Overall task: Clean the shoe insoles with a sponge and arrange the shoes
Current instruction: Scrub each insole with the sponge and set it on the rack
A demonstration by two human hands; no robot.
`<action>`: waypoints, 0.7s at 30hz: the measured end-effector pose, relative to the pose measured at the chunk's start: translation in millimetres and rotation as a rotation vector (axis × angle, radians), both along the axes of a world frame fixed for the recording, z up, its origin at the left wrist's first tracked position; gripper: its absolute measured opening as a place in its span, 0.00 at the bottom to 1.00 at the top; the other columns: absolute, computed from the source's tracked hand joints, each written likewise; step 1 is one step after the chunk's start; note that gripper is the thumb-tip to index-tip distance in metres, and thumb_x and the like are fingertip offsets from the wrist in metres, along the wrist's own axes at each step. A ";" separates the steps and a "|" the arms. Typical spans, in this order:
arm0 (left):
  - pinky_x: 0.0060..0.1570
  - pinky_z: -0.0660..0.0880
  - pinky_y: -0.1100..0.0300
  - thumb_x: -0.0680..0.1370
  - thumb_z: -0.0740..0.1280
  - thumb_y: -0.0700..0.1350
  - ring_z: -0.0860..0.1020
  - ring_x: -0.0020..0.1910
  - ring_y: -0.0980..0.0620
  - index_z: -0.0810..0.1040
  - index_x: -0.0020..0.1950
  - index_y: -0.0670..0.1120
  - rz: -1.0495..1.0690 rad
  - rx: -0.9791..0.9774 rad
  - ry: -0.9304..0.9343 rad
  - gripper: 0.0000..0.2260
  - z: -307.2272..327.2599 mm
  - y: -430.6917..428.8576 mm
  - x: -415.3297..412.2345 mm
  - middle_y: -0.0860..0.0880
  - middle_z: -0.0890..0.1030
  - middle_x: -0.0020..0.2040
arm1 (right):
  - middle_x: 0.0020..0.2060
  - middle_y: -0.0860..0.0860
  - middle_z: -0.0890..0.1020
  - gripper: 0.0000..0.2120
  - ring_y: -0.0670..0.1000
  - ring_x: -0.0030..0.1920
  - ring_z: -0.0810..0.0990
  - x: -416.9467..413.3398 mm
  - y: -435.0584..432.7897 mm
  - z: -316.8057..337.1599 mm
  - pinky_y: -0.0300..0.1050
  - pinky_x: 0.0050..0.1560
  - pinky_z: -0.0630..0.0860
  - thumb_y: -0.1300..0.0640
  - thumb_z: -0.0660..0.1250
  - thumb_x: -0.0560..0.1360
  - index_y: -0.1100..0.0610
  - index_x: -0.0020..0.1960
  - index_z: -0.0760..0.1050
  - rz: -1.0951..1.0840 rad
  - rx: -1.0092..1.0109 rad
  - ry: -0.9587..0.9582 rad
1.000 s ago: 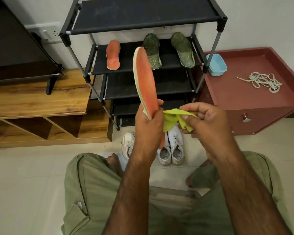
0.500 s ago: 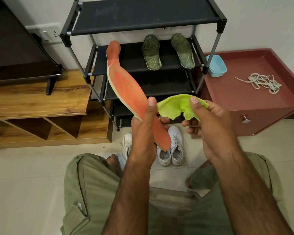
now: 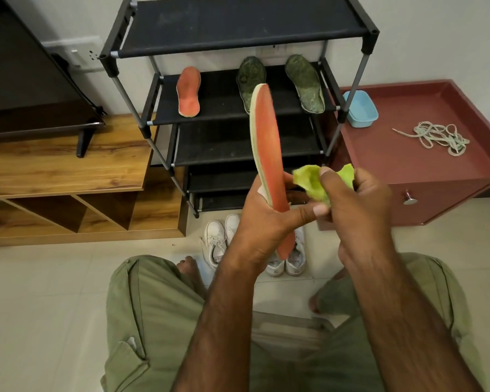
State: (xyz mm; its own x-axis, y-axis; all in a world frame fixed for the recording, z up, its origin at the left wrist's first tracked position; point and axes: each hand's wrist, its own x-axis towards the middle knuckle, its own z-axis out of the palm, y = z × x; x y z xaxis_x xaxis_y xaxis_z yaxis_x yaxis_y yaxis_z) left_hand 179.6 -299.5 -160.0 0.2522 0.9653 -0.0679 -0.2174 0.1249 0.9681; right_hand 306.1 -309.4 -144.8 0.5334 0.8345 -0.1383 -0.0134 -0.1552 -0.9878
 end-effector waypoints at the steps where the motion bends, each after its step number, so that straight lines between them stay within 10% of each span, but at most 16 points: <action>1: 0.45 0.80 0.59 0.72 0.77 0.33 0.85 0.48 0.48 0.76 0.63 0.33 0.038 -0.005 0.007 0.21 -1.8 0.8 1.5 0.42 0.85 0.50 | 0.37 0.62 0.81 0.14 0.55 0.34 0.78 0.9 -0.2 -2.1 0.57 0.34 0.81 0.52 0.73 0.76 0.63 0.43 0.77 0.000 0.011 -0.020; 11: 0.39 0.82 0.52 0.78 0.65 0.31 0.83 0.39 0.46 0.78 0.55 0.33 0.323 -0.157 0.054 0.07 -8.7 12.7 -4.3 0.41 0.82 0.41 | 0.46 0.49 0.87 0.19 0.44 0.37 0.85 10.1 1.2 -1.9 0.37 0.29 0.75 0.74 0.63 0.74 0.51 0.53 0.73 0.373 -0.008 0.010; 21: 0.40 0.80 0.51 0.80 0.70 0.37 0.82 0.37 0.48 0.78 0.58 0.37 0.300 -0.120 0.064 0.08 -4.5 9.8 -5.3 0.43 0.82 0.39 | 0.43 0.52 0.88 0.16 0.51 0.46 0.88 22.3 -2.1 -8.0 0.46 0.44 0.81 0.73 0.71 0.75 0.53 0.49 0.86 0.383 0.097 0.024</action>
